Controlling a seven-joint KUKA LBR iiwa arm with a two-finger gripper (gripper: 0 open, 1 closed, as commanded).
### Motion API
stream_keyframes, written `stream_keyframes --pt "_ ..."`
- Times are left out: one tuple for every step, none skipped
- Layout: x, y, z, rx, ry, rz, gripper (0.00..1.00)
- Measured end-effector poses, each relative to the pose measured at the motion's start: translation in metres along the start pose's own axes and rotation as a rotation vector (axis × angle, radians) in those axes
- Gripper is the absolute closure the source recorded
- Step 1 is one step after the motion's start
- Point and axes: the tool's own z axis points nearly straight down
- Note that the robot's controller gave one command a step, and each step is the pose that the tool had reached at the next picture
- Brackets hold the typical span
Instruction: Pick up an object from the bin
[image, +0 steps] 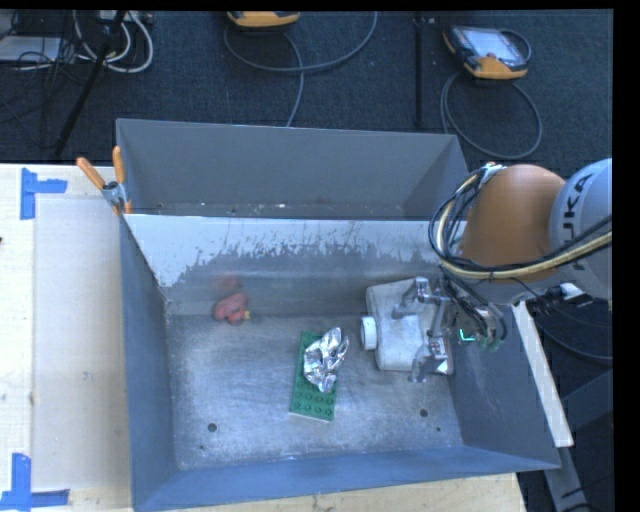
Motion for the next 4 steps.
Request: stream_keyframes --pt "-0.005 -0.008 0.019 -0.008 -0.029 0.094 0.0" --pt "-0.004 0.0 0.02 -0.008 -0.03 0.227 0.0" --pt "0.004 -0.023 0.006 -0.002 -0.011 0.494 0.0" --pt "0.022 -0.016 0.054 -0.003 -0.017 0.607 0.0"
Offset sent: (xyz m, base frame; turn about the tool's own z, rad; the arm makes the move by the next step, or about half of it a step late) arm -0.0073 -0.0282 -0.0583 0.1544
